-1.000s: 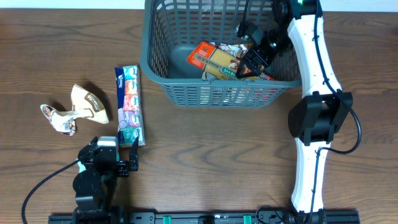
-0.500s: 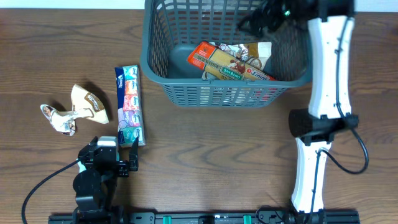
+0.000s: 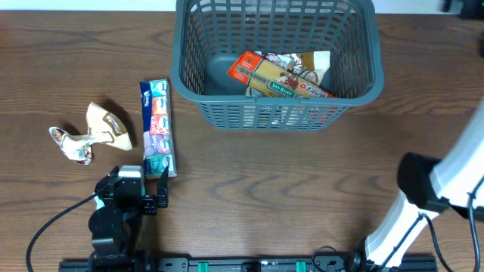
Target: Pack container
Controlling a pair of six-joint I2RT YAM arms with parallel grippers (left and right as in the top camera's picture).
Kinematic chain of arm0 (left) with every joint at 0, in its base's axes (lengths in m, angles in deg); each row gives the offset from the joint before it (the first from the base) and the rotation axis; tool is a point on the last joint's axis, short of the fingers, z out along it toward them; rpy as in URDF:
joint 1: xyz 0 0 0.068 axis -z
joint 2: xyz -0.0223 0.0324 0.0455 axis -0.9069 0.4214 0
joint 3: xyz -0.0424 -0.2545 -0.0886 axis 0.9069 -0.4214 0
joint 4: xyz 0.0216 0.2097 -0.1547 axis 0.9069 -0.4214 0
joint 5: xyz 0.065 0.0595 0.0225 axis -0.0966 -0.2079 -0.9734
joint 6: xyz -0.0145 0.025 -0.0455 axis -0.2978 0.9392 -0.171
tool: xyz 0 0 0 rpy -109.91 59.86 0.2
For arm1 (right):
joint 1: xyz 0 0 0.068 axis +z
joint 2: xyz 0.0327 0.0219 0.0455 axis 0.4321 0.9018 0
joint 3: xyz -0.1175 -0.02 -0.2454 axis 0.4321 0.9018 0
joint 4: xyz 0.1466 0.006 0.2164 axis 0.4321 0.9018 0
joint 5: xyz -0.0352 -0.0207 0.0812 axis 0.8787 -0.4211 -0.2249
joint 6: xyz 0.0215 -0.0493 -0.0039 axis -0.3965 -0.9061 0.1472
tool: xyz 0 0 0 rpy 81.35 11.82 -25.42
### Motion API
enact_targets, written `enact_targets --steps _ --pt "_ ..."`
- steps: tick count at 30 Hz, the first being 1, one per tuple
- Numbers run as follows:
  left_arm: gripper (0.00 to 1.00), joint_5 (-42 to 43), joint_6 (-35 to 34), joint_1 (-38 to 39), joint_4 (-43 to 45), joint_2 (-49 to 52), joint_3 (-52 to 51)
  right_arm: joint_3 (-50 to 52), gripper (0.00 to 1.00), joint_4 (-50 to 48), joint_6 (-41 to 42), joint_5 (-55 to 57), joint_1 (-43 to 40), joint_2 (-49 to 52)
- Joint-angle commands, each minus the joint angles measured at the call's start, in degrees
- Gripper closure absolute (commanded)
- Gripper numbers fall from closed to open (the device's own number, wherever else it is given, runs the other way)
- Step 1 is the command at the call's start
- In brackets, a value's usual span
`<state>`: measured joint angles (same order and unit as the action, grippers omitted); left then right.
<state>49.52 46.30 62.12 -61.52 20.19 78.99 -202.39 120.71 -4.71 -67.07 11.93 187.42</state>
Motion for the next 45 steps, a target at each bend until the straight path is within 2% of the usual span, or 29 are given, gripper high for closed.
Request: enact_targets --steps 1,4,13,17,22,28,40,42,45 --pt "0.01 0.44 -0.74 -0.35 -0.94 -0.39 -0.81 -0.11 0.01 4.63 10.93 10.93 -4.48 -0.07" --pt "0.02 0.42 -0.74 -0.35 -0.94 -0.39 -0.81 0.61 0.01 8.31 13.38 10.93 -8.55 0.57" --pt "0.01 0.42 -0.74 -0.35 -0.94 -0.39 -0.81 7.65 0.01 7.65 15.98 8.59 -15.69 1.62" --pt "0.01 0.44 -0.74 -0.35 -0.94 -0.39 -0.81 12.76 0.01 6.84 15.93 4.04 -17.55 3.43" --pt "0.01 0.42 -0.74 -0.35 -0.94 -0.39 -0.81 19.54 0.01 6.58 15.93 -1.22 -17.79 4.24" --pt "0.01 0.42 -0.74 -0.35 -0.94 -0.39 -0.81 23.76 0.01 5.86 15.93 -1.18 -17.77 4.24" --pt "0.01 0.39 -0.70 -0.35 -0.55 -0.39 -0.81 24.59 0.01 5.92 15.93 -1.64 -17.75 4.24" --pt "0.01 0.15 1.14 -0.35 0.57 -0.39 -0.81 24.59 0.01 5.92 15.93 -1.64 -17.75 4.24" --pt "0.01 3.32 -0.74 -0.35 2.67 -0.39 -0.81 24.59 0.01 5.92 15.91 -1.64 -17.77 4.24"
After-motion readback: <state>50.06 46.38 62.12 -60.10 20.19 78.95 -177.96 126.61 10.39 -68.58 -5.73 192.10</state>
